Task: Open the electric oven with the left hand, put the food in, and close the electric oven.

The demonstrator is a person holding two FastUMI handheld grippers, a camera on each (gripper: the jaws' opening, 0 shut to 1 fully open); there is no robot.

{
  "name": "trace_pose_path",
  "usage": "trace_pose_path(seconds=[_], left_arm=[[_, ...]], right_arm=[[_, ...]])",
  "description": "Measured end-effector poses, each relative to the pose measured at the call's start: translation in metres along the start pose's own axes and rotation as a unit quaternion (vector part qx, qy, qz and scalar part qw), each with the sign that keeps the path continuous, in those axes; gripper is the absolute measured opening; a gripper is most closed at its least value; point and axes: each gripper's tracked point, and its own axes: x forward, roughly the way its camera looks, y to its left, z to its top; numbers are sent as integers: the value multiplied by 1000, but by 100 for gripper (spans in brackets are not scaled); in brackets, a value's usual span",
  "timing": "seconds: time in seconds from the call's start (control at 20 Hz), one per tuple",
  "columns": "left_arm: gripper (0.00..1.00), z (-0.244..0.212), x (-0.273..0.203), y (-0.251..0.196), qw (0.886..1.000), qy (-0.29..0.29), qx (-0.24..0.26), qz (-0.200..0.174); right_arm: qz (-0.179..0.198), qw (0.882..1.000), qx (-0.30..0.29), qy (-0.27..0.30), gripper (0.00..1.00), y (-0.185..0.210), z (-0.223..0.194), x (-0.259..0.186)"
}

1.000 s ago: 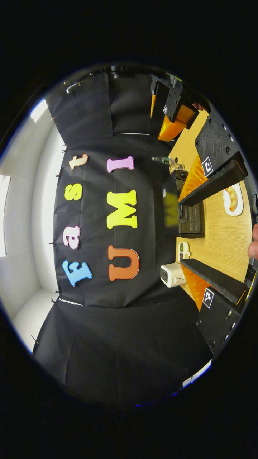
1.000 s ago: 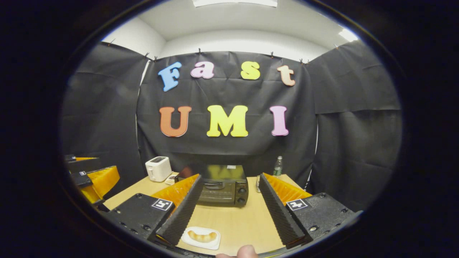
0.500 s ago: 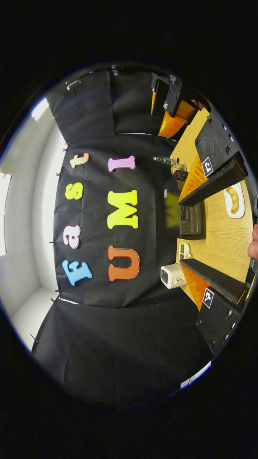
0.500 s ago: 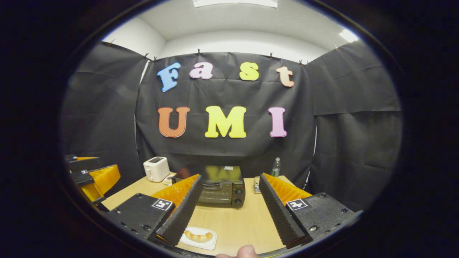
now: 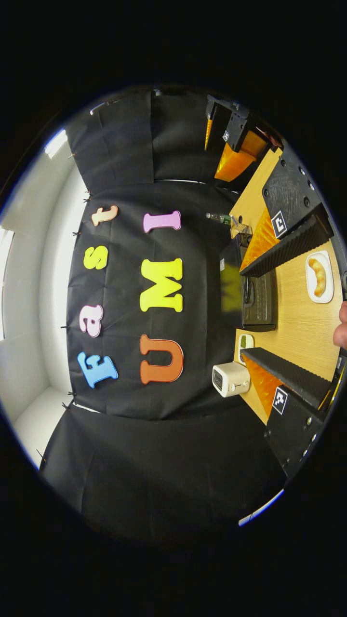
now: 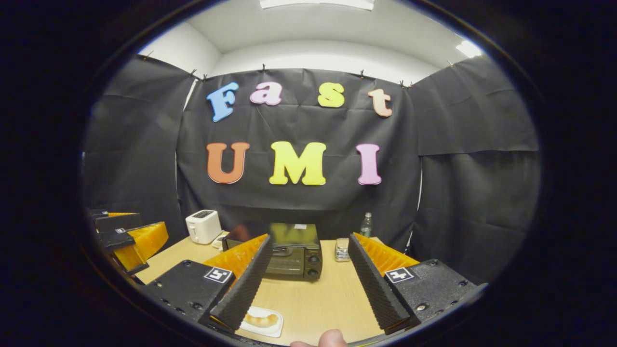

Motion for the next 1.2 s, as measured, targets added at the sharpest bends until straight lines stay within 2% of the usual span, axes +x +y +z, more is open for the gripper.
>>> trace_pose_path(seconds=[0.25,0.5,0.65,0.9,1.2], left_arm=[[95,-7,43,-19,1000,13,-13,-12],[94,-17,104,-38,999,32,-5,-24],[94,-37,141,-54,997,63,-14,-39],[94,-80,200,-68,991,122,-32,-43],[94,-118,248,-77,988,152,-11,-38]], right_arm=[[-22,1000,7,5,100,-21,-4,21],[-53,998,11,16,100,-51,-11,34],[-67,997,8,28,100,-68,-20,39],[-96,994,-8,51,100,-97,-35,40],[-121,989,-11,88,99,-122,-56,45]])
